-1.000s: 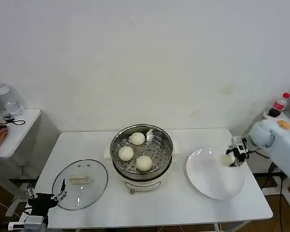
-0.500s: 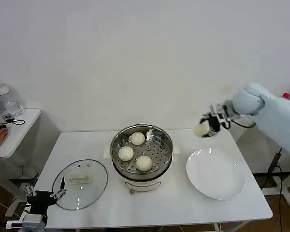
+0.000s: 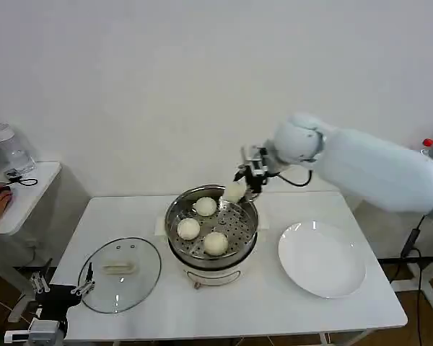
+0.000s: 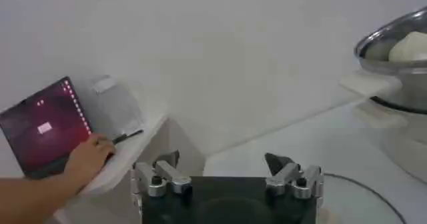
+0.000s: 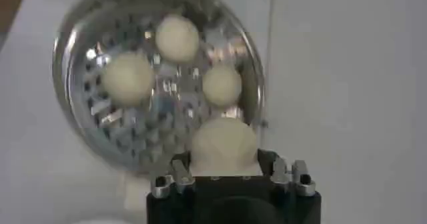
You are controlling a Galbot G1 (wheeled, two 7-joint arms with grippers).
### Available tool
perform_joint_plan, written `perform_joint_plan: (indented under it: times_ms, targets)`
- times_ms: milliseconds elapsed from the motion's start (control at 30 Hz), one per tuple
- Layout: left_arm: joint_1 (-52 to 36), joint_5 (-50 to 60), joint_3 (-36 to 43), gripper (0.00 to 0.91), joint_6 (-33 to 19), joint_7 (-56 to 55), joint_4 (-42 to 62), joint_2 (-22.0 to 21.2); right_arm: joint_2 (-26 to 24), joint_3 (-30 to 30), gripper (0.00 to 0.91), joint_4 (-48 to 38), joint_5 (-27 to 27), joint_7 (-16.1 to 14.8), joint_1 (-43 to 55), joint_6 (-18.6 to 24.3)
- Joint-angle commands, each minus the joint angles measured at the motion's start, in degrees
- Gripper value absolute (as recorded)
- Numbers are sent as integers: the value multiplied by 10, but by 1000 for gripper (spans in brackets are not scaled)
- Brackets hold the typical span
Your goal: Take steamed baozi put them in steamer then cover it.
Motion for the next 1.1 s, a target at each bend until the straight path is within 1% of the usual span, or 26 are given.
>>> perform_joint_plan:
  times_ms: [33,300,467,767,1067,1100]
  targets:
    - [-3,-1,-1,907,0,0,2,0,55,-47,685,-25,15,32,-36,-50]
    - [-8,-1,0,907,1,1,8,1,47,-37,685,-55,-32,16,-62,-31]
    - [-8,-1,0,907,0,1,11,2,55,-22,685,-72,-39,14,-74,-27]
    - [-6,-4,-4,907,0,1,13,2,66,-21,685,-87,-62,11,-82,-18]
    - [-5,-6,-7,907,-1,1,14,2,77,-16,685,-94,-65,10,-87,-15]
    - [-5,-7,-7,907,-1,1,14,2,77,-16,756,-91,-63,10,-87,-15]
